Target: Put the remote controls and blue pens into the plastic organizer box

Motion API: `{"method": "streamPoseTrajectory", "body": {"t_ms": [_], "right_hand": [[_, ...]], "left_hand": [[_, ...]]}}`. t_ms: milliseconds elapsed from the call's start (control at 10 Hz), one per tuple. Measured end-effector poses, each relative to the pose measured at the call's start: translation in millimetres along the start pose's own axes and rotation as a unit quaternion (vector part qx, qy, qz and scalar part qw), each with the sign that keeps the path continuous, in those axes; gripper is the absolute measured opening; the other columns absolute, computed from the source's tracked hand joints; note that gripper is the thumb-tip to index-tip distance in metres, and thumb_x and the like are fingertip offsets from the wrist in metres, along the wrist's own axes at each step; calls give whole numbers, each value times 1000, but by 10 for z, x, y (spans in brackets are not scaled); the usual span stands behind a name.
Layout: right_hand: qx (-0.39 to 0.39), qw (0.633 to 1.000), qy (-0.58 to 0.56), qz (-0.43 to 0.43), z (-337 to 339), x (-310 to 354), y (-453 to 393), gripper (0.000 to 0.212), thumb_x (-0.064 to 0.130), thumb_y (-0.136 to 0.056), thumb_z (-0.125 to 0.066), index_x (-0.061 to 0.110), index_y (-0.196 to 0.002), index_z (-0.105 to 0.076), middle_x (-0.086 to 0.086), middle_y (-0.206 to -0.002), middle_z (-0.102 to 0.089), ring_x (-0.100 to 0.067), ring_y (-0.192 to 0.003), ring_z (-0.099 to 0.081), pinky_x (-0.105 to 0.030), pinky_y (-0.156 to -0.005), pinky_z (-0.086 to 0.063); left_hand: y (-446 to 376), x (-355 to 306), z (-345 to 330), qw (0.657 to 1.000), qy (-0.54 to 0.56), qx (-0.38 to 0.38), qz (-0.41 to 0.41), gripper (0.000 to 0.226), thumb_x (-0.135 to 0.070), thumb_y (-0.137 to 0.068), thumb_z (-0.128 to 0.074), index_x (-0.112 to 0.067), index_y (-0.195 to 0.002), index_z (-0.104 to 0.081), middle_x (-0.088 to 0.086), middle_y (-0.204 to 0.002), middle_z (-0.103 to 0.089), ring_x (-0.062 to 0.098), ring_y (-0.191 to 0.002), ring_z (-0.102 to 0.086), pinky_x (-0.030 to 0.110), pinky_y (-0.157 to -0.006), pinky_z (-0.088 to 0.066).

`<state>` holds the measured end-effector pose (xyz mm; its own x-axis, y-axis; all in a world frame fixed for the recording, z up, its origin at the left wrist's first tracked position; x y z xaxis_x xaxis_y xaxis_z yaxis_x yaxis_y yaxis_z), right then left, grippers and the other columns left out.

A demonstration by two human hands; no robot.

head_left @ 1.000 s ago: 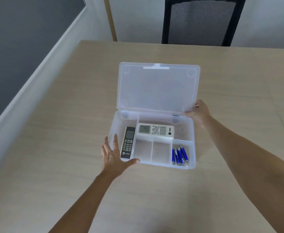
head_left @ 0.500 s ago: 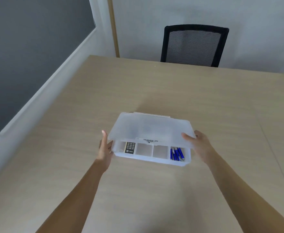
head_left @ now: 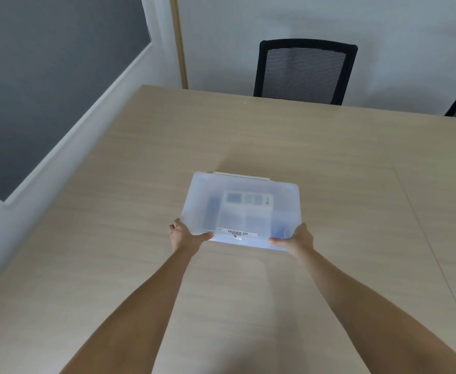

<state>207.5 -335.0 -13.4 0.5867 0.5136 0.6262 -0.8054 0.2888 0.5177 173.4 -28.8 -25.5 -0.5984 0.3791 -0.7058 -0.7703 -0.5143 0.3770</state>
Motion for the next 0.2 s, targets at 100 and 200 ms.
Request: {"method": "streamPoseTrajectory", "body": {"t_ms": [100,200], "right_hand": [[9,1000,14,0,-20,-39,42,89,27,-57,-88,2,-125,-37,-14,-132,-50,-30,-120,-51,-34,-91,-45],[15,999,33,34,64,114,172,100,38,-62,-84,4,-135,-24,-17,-138,-41,-34,-126,-44,-37,-92,-46]], "left_hand": [[13,-9,-2,1000,1,8,6,92,-23,-59,-90,2,-129,-37,18,-135,-39,33,-121,-47,39,-98,-42],[101,22,22,999,35,4,3,116,-36,-61,-88,-3,-146,-16,15,-146,-23,31,-135,-34,39,-110,-37]]}}
Point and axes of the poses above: each hand's wrist, its own y-axis away from the middle knuckle, its own z-axis out of the back of the hand, x = y × z, the point moved 5 cm from there along -y, towards the middle knuckle
